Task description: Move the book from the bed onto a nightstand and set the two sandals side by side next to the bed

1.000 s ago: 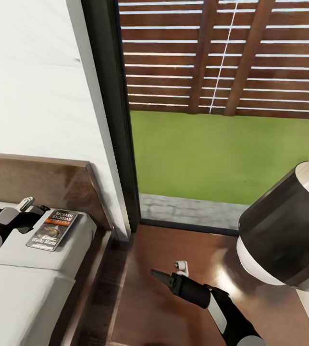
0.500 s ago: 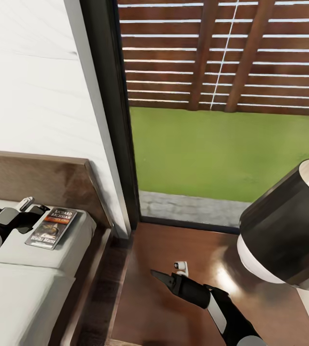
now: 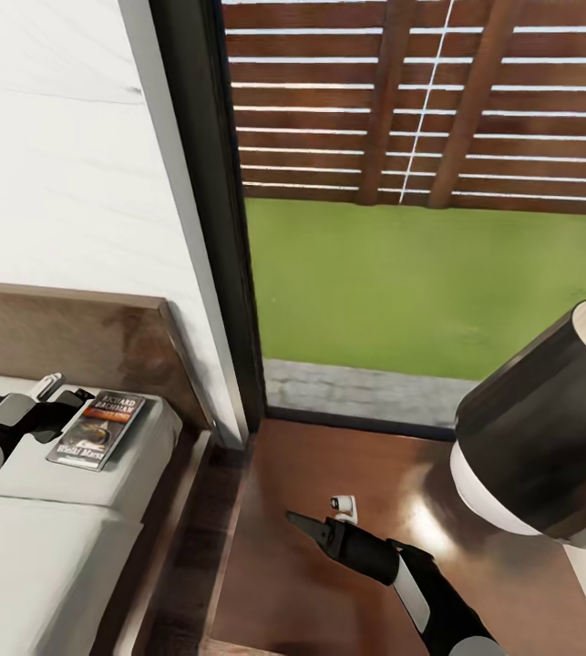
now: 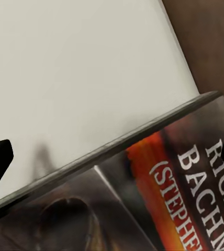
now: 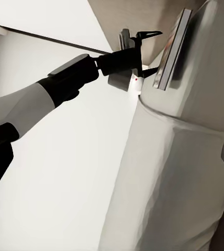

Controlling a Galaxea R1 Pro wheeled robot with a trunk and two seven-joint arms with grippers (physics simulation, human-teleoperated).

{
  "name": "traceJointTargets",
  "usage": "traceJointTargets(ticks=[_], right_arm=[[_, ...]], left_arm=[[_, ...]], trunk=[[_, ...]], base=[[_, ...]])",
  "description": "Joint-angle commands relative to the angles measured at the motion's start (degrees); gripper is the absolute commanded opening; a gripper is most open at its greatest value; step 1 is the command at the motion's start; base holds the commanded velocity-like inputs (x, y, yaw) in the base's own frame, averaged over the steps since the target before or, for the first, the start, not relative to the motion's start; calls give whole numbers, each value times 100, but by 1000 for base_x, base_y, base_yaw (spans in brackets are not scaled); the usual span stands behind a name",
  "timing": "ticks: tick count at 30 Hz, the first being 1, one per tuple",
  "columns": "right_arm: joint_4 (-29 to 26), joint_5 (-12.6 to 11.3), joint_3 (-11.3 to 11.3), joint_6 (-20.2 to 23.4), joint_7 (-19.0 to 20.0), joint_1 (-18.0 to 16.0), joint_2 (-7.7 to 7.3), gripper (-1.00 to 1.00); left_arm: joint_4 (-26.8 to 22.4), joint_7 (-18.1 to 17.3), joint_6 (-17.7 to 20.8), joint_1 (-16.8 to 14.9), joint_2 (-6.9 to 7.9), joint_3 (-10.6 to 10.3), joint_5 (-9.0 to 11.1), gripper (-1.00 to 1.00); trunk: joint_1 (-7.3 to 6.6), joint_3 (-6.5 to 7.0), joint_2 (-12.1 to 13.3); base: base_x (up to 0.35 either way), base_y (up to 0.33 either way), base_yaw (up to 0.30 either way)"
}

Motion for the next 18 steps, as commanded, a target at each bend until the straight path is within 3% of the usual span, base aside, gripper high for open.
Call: traceJointTargets(ticks=[1, 18], right_arm=[[0, -1, -17, 60, 20, -2, 4, 100], [0, 0, -17, 50, 20, -2, 4, 100]], left_arm=[[-11, 45, 28, -1, 1, -1, 61, 100], [-11, 42, 28, -1, 55, -1, 67, 100]], trunk=[[-1, -8, -2], [-1, -40, -2]], base=[[0, 0, 0], [0, 0, 0]])
